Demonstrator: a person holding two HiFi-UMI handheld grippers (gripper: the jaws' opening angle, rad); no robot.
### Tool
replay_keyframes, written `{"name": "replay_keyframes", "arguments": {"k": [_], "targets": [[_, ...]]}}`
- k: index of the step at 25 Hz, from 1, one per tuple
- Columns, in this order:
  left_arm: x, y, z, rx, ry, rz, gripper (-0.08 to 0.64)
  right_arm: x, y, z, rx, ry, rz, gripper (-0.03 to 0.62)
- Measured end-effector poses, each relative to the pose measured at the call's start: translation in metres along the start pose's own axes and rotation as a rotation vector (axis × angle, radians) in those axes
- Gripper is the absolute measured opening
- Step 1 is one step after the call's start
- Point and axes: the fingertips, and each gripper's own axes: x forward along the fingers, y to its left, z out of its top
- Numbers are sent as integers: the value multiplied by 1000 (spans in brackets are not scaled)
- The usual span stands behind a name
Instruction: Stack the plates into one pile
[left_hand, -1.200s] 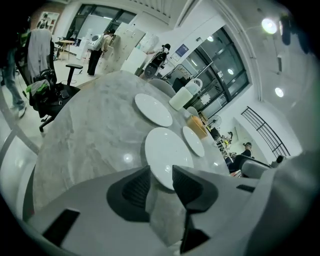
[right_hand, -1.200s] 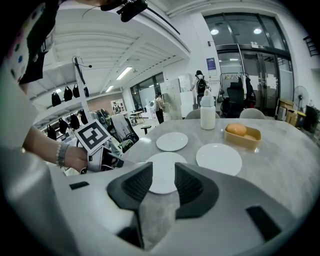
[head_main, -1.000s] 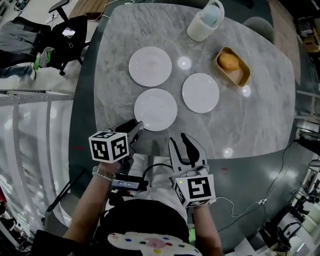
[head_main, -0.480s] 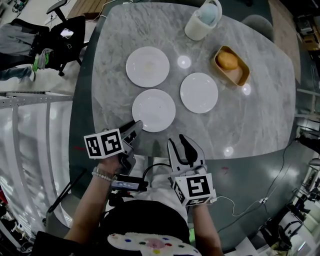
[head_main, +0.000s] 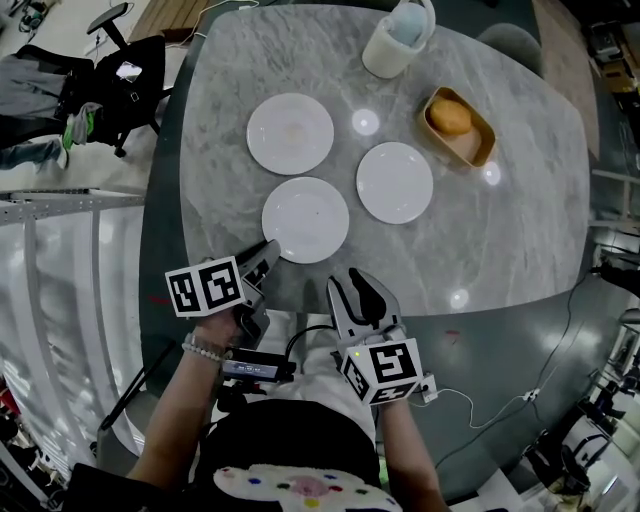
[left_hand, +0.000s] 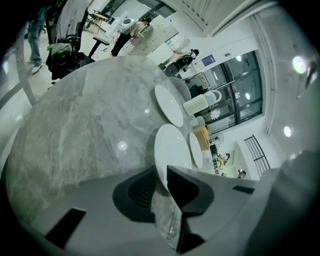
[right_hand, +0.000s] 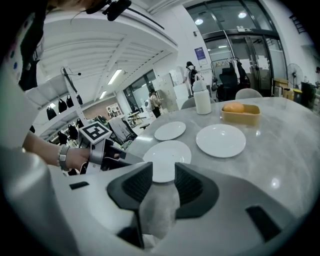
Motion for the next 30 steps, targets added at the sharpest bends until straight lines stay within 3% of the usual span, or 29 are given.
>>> {"name": "replay_keyframes", "arguments": {"k": [8,16,20,30], "targets": [[-7,-13,6,21,-9,-43,51,15,9,-19,219,9,62,135],[-12,-30,12,30,-10,-85,41,36,28,-38,479,43,175,173],[-13,-34,11,38,-1,-91,40,44,32,-43,547,47,197,175],[-14,-36,4,34,15,-95,40,62,25,-49,940,-31,231,175]]}}
